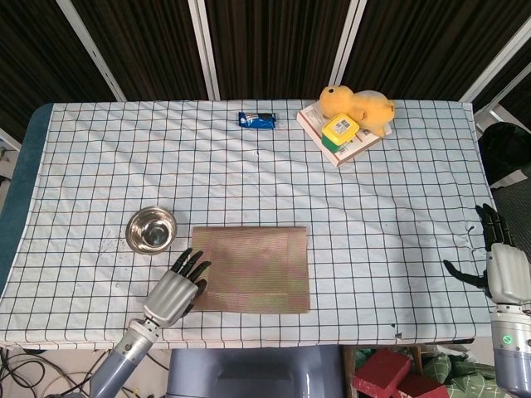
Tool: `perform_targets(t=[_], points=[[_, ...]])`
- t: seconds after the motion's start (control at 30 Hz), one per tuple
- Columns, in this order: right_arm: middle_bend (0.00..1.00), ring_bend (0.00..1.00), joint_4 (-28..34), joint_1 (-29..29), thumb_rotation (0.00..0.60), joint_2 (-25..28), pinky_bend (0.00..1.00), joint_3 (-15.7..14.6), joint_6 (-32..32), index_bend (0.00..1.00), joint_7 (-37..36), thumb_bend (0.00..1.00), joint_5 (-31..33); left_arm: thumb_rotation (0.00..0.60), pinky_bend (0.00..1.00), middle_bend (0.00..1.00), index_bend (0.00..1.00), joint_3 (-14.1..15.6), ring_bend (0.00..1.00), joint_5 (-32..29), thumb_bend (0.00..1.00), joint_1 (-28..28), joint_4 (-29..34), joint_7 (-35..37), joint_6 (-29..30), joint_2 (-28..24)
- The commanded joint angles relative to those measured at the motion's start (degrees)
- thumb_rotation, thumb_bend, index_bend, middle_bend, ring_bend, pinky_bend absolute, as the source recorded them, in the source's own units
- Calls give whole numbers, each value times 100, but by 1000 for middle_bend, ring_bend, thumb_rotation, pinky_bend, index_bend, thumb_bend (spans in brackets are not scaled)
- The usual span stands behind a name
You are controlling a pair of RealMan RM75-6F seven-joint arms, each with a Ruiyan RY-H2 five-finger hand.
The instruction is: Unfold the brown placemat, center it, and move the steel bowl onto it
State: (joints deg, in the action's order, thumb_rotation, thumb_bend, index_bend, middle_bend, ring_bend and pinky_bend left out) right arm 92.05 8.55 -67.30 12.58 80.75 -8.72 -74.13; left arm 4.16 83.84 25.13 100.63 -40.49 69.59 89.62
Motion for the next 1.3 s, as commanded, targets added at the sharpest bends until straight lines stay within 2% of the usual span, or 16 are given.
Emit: perform_targets(t=[0.03,0.33,0.5,0.67,0.9,0.97,1.2,1.3], points=[[0,0,-2,-3,600,-4,158,-5,12,0,5,123,-14,600,48,178,565,73,2,147,415,-43,119,90,70,-115],[0,0,-23,-1,600,-7,157,0,7,0,-3,125,-3,600,48,180,566,301,2,553,415,-100,349,259,112,-376],[0,0,-29,1,600,-8,158,3,3,0,-2,126,5,600,48,180,566,326,2,639,415,-123,363,327,103,-406],[0,0,-34,4,600,-8,158,2,-5,0,6,127,10,600,48,180,566,238,2,611,414,-123,358,393,78,-358],[0,0,-48,9,600,-9,158,10,-20,0,11,127,33,600,49,187,567,-71,19,380,415,-76,349,482,29,-203],[0,0,-52,11,600,-8,158,11,-25,0,12,127,37,600,50,190,567,-265,28,221,415,-65,334,581,65,-116],[0,0,-44,9,600,-6,158,8,-12,0,19,127,23,600,52,193,567,-1347,28,-853,415,113,232,996,98,347],[0,0,-45,10,600,-4,158,20,-29,0,8,127,57,600,52,194,567,-1931,28,-1390,415,292,-15,1099,106,599]])
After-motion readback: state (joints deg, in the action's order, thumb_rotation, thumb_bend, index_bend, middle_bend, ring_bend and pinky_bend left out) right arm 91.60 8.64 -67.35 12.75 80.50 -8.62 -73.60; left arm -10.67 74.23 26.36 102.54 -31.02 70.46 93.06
